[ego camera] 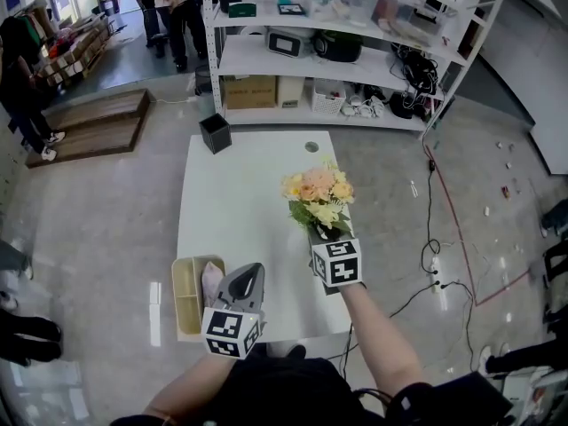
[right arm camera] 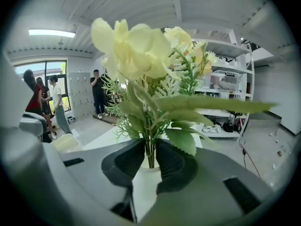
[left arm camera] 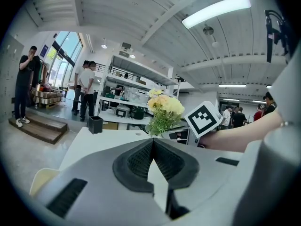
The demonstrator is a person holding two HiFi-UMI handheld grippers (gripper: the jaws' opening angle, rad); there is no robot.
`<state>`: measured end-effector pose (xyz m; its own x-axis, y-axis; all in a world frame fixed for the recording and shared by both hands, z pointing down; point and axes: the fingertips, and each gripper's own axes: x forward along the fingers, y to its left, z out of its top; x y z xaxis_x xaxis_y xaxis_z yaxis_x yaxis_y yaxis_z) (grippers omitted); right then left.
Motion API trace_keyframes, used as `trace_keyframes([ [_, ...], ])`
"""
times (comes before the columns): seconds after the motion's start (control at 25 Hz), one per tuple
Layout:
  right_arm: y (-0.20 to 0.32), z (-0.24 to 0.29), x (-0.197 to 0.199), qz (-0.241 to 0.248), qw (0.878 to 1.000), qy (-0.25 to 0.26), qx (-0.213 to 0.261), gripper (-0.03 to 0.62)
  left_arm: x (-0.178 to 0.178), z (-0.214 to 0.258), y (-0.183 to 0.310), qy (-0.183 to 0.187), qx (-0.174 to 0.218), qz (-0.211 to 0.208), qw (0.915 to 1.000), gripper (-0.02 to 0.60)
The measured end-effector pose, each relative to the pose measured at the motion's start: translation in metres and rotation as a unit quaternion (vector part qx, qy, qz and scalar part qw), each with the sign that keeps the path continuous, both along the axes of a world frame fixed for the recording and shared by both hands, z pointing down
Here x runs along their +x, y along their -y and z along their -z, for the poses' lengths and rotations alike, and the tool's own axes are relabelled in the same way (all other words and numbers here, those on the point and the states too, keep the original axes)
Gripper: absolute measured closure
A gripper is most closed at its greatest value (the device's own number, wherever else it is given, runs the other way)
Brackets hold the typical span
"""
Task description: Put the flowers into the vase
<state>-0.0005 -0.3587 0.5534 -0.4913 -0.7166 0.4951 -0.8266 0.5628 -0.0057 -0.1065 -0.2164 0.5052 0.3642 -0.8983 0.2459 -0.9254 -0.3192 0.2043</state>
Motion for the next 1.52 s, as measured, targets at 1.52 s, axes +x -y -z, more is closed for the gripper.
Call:
trace_keyframes([
  [1.52,-0.045,0.022,0.024,0.018,1.0,-0.015,-0.011,0.465,0.025,0.011,-0.006,0.001,0.013,-0.024,0.9996,0.577],
])
